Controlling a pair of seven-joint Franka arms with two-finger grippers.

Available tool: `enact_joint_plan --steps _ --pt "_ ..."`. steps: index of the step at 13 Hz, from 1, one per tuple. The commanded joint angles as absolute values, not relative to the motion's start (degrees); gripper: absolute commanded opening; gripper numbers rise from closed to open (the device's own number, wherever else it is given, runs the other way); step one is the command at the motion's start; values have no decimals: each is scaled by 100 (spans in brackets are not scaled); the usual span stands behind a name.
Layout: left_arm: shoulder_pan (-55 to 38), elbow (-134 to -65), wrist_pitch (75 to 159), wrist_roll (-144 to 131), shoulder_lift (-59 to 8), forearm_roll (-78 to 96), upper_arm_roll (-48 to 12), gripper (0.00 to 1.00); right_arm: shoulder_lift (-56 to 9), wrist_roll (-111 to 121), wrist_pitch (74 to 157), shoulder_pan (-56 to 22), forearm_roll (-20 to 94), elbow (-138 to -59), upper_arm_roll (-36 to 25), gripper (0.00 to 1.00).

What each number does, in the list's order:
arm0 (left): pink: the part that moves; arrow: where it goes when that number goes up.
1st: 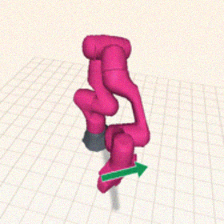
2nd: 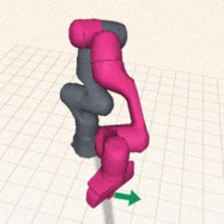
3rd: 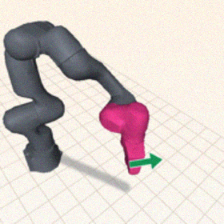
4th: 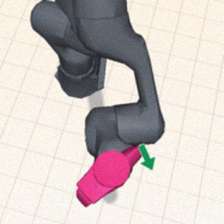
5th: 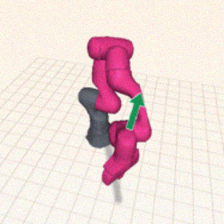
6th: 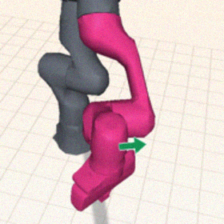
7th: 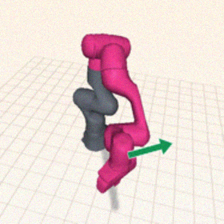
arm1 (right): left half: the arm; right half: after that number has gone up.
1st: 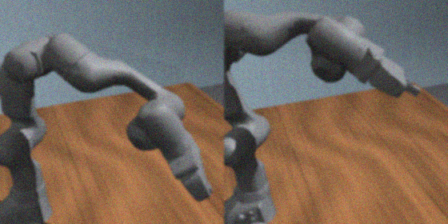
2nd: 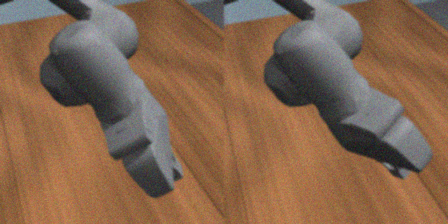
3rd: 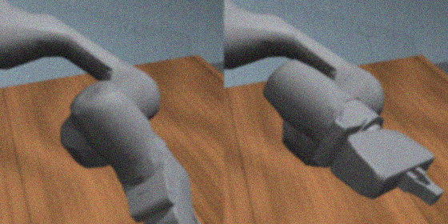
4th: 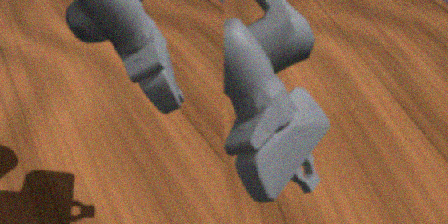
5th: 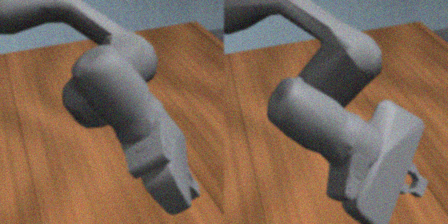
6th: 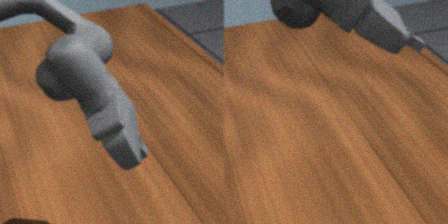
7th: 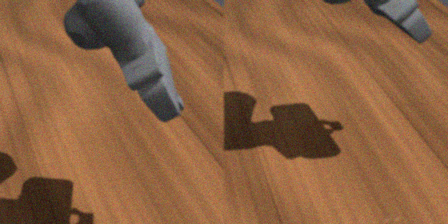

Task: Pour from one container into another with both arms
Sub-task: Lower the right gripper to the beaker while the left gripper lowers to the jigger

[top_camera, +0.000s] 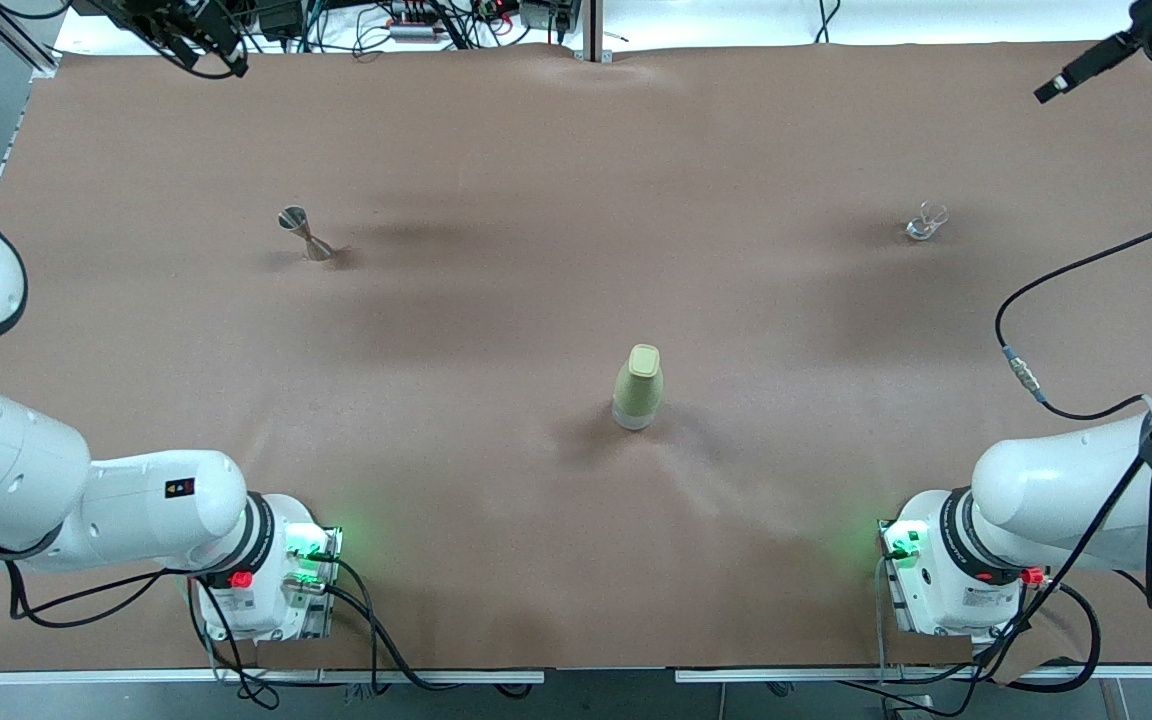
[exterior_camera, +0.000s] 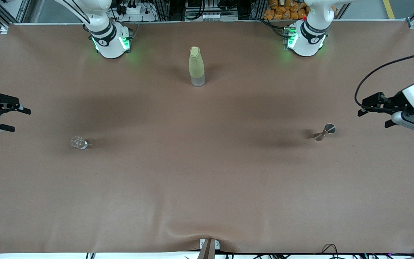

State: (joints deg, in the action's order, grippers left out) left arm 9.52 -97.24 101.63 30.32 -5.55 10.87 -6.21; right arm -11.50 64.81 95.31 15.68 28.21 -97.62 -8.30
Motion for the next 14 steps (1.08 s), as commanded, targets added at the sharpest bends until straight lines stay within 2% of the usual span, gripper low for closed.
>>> enact_joint_plan --steps 1,3,4,8,10,12,14 --pt "1186 -9712 10108 4013 -729 1309 -659 100 -1528 7537 9405 2011 3425 -9756 -747 100" --pt "1510 -9756 10003 4829 -913 1815 -659 100 -1949 8172 8356 2371 4312 -9738 -756 100" --pt "1694 -9782 9854 5704 -1149 2280 -659 100 -2151 8409 8141 2495 4385 -9703 -756 100" --pt "2038 -9914 9651 8391 -1608 2838 -668 100 -2565 10007 8139 2575 4499 -9694 -738 100" --pt "2328 -9905 9379 9897 -2055 3328 -659 100 -2968 10982 8121 2584 4981 -9668 -747 100" --pt "2521 -9896 9151 10711 -2424 3445 -668 100 -3391 11196 8104 2584 5273 -9397 -738 100" --pt "2732 -9888 8957 11553 -2758 3602 -677 100 -3471 11451 8112 2636 5309 -9256 -747 100"
